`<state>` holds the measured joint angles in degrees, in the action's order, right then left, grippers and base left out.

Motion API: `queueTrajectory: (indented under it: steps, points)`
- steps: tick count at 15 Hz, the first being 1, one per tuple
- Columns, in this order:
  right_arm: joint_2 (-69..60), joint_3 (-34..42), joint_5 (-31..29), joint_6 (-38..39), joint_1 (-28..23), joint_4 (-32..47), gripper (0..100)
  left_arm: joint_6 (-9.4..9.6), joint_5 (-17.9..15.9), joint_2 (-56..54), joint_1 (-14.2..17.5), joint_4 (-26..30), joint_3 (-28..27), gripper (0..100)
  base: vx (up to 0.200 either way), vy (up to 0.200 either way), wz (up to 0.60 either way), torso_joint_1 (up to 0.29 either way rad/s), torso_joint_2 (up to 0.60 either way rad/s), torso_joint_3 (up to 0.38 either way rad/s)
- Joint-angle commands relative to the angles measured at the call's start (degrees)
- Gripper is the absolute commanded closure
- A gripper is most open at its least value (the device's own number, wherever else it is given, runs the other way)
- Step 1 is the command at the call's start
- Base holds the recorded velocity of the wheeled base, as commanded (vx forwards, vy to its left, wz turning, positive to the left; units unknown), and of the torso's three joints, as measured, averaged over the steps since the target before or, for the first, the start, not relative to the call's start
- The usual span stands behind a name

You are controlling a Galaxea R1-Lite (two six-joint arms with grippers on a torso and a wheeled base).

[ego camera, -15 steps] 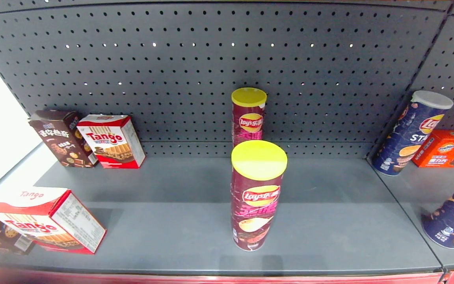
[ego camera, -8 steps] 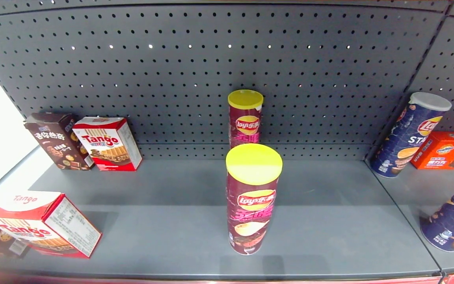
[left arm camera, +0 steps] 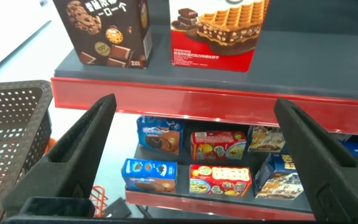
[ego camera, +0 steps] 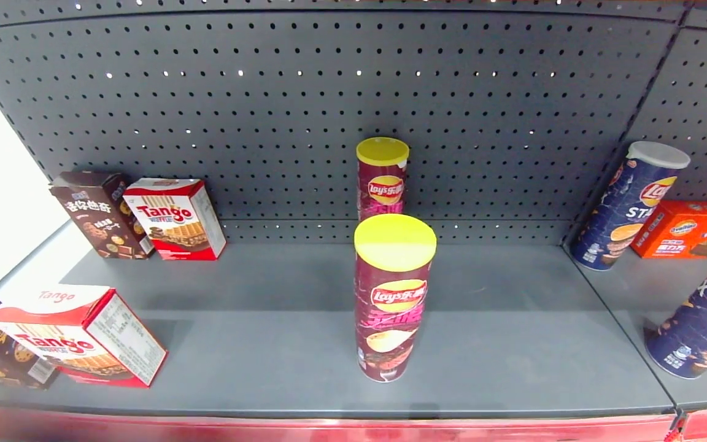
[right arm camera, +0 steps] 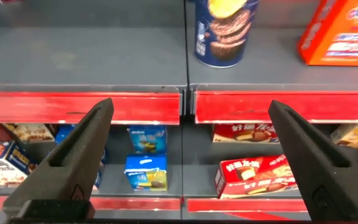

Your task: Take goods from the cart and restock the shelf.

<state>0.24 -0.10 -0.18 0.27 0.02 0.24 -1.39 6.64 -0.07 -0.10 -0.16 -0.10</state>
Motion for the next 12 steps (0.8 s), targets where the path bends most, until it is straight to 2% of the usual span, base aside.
queueTrajectory:
  steps: [1,12]
  points:
    - [0.11,0.01,0.01,0.00,0.06,0.02,0,-0.02,0.04,0.07,0.01,-0.02,0.01,0,0.000,0.000,0.00,0.000,0.00,0.000]
    - [0.11,0.01,0.01,0.00,0.06,0.02,0,-0.02,-0.14,0.07,0.01,-0.02,0.01,0,0.000,0.000,0.00,0.000,0.00,0.000]
